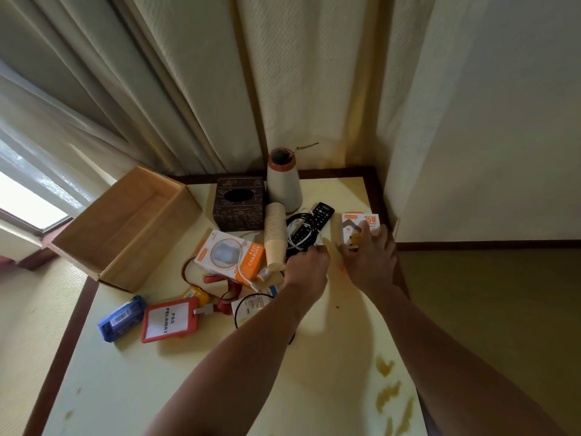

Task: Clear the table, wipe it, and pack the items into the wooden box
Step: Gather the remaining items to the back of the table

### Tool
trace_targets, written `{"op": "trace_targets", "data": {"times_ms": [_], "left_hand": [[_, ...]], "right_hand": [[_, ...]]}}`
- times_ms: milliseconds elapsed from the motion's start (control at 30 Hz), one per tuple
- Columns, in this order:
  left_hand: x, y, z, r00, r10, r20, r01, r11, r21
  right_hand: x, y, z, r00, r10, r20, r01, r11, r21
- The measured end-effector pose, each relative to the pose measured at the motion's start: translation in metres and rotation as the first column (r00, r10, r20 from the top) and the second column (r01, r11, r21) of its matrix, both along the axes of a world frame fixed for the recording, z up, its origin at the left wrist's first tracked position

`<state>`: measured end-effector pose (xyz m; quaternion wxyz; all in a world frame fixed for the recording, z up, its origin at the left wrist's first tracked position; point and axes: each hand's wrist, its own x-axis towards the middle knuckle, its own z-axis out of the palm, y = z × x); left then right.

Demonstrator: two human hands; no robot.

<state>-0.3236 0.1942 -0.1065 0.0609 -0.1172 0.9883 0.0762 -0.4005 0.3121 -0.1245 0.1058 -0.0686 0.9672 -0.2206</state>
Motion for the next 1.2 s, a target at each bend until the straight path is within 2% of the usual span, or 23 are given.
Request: {"op": "trace_targets", "data": {"times_ms": [200,333,433,533,600,667,767,867,933,1000,1100,1200], "left_hand": [[-0.006,0.009,-0.011,1.0,0.022,-0.007,-0.023,0.999,-0.024],[0.009,0.015,-0.006,0.995,0.075,-0.072,-0.071,0.996,0.062],[0.035,0.004,0.006,0.967,0.147,-0.207,-0.118,0.982,0.146],[0.074,-0.018,0.021,0.893,0.267,-0.362,-0.144,0.932,0.333],[0.109,-0.044,0.032,0.843,0.345,-0.413,-0.202,0.915,0.35],[0.142,-0.075,0.039,0.831,0.413,-0.373,-0.3,0.897,0.324],[0.192,-0.13,0.041,0.857,0.472,-0.206,-0.431,0.876,0.215],[0.234,-0.184,0.034,0.879,0.477,-0.005,-0.476,0.878,0.057],[0.254,-0.216,0.029,0.899,0.422,0.12,-0.423,0.906,-0.013],[0.263,-0.236,0.026,0.916,0.357,0.186,-0.356,0.934,-0.037],[0.267,-0.253,0.023,0.943,0.263,0.204,-0.256,0.965,-0.064],[0.268,-0.265,0.013,0.956,0.227,0.187,-0.22,0.974,-0.058]], "right_hand": [[0.011,0.003,0.001,0.998,0.054,0.036,-0.054,0.999,0.004],[0.02,0.012,0.003,0.996,0.078,0.035,-0.078,0.997,-0.002],[0.034,0.01,0.013,0.991,0.106,-0.083,-0.108,0.994,-0.017],[0.059,-0.003,0.027,0.954,0.157,-0.256,-0.177,0.983,-0.056],[0.084,-0.02,0.033,0.921,0.224,-0.32,-0.267,0.959,-0.099],[0.11,-0.04,0.035,0.896,0.297,-0.331,-0.363,0.918,-0.159],[0.149,-0.081,0.033,0.872,0.388,-0.298,-0.462,0.853,-0.242],[0.183,-0.126,0.032,0.807,0.568,-0.164,-0.59,0.764,-0.259],[0.201,-0.159,0.029,0.681,0.729,-0.068,-0.73,0.667,-0.149],[0.211,-0.187,0.026,0.576,0.817,0.006,-0.816,0.575,0.055],[0.219,-0.22,0.022,0.472,0.871,0.138,-0.866,0.428,0.257],[0.221,-0.24,0.017,0.418,0.884,0.21,-0.873,0.327,0.362]]}}
